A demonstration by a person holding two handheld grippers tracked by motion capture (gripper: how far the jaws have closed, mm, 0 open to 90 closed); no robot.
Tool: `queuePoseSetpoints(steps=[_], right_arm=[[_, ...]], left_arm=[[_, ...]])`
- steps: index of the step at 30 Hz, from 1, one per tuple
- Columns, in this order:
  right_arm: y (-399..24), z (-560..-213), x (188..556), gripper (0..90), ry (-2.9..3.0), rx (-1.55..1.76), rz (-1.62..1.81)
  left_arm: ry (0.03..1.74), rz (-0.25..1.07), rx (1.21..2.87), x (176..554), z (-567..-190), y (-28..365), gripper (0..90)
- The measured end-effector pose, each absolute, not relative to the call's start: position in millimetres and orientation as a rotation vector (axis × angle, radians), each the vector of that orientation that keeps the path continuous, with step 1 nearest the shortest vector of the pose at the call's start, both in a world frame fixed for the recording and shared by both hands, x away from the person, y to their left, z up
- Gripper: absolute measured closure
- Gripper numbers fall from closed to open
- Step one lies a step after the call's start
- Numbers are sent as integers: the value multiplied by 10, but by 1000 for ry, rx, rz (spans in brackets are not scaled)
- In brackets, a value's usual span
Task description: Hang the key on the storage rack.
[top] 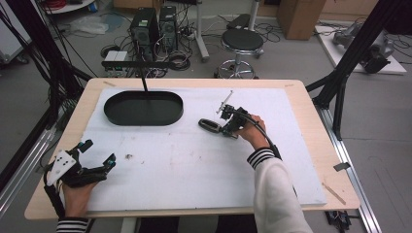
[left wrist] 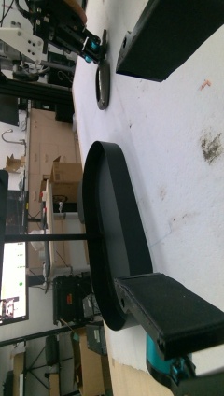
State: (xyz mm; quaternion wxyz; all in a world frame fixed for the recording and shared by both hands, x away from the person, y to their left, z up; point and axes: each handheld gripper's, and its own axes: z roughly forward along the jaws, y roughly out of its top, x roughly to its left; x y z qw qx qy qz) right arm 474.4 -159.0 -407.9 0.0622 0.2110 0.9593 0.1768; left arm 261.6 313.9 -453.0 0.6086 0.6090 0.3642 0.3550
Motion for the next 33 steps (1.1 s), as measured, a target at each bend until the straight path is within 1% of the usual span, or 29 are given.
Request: queuePoseSetpoints(steps=[10,17,20,27,31,33], right_arm=[[-1618,-3994,4693,850,2908,581,645],[-1648,-3823,4611,858,2889,519,830],[-1675,-3727,4560,859,2876,474,925],[-1709,-3563,4431,858,2846,384,1030],[-1693,-3488,4334,858,2847,301,1065],[-1689,-3456,4292,858,2850,266,1088]], left_arm=[[842,792,1393,2625,-4528,3166,17],[822,708,1415,2664,-4493,3184,17],[802,678,1417,2698,-4418,3177,17],[738,599,1490,2834,-4154,3079,17],[683,510,1534,2933,-4028,3016,17],[655,503,1569,2967,-3970,2976,17]])
